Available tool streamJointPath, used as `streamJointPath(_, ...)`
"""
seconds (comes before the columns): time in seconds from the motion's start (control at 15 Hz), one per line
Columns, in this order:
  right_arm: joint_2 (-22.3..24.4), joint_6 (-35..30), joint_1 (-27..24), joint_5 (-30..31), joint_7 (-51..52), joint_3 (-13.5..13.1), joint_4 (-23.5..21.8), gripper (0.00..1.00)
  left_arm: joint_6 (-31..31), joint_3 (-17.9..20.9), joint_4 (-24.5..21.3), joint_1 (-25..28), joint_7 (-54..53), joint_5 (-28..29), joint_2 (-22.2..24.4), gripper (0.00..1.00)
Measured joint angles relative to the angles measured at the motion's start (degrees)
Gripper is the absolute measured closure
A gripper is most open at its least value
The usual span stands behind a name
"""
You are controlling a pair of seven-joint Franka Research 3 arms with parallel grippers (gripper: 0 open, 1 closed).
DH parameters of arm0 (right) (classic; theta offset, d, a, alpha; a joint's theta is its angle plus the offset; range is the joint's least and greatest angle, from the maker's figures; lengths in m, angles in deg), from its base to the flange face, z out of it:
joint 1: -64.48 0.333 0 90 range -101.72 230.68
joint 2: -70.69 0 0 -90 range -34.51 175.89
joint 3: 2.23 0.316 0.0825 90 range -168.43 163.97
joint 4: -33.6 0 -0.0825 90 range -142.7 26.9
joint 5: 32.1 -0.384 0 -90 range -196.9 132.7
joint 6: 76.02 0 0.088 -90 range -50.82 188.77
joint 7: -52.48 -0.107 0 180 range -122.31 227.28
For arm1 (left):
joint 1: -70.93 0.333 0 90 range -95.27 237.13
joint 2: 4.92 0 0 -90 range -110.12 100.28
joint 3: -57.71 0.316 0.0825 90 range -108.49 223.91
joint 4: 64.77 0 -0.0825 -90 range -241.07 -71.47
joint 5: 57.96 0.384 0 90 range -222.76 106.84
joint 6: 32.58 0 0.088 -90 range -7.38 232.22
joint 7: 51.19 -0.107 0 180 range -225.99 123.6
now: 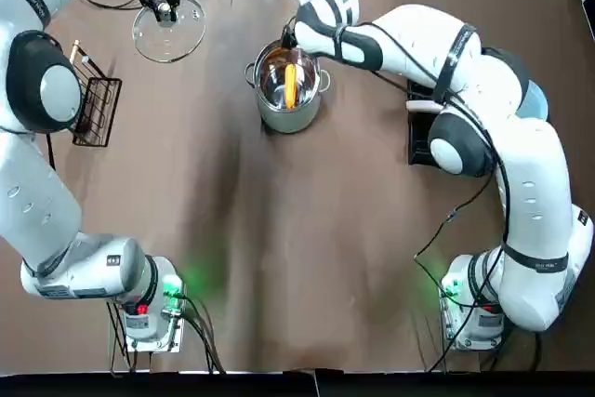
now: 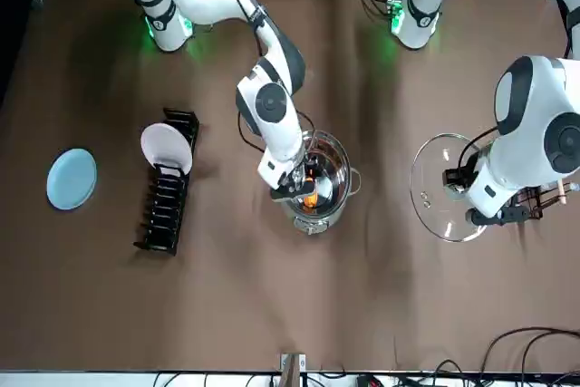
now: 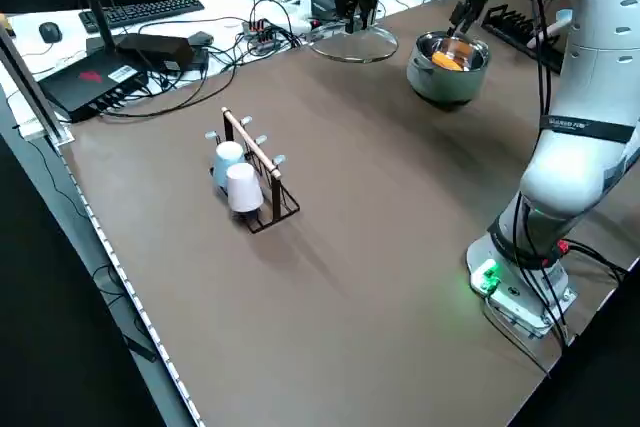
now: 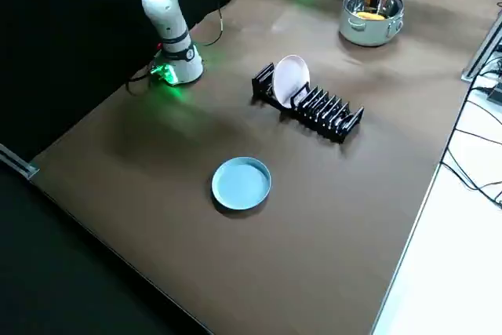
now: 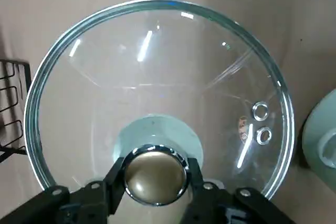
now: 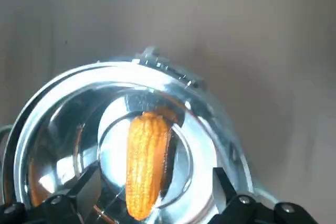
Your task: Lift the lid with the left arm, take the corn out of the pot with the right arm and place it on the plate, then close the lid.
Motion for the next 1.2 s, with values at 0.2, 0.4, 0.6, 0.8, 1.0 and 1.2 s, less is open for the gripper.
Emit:
streamJointPath(0.2,-1.77,0.61,1.02,0.01,-0.90,-0.06,0.02,0.06,0.27,0.00,-0.43,0.23,-0.27,0.00,-0.03,0.49)
streamJointPath(0.4,-3.55,1.37,1.05,0.01,-0.98,-0.13,0.06,0.07,0.58,0.00,-0.89,0.23,-0.29,0.00,-0.07,0.49)
streamJointPath(0.6,-4.41,1.90,1.64,0.01,-1.29,-0.11,0.53,0.07,0.65,0.00,-1.02,0.23,-0.29,0.00,-0.31,0.49)
streamJointPath(0.8,-4.91,2.04,2.71,0.01,-1.56,-0.10,0.59,0.07,0.67,0.00,-1.03,0.23,-0.29,0.00,-0.31,0.49)
streamJointPath(1.0,-5.89,2.07,3.91,0.01,-2.25,-0.12,0.60,0.08,0.68,0.00,-1.06,0.23,-0.29,0.00,-0.31,0.49)
streamJointPath(1.2,-6.77,2.42,4.36,0.01,-2.39,-0.14,0.60,0.09,0.69,0.00,-1.11,0.23,-0.29,0.00,-0.33,0.49)
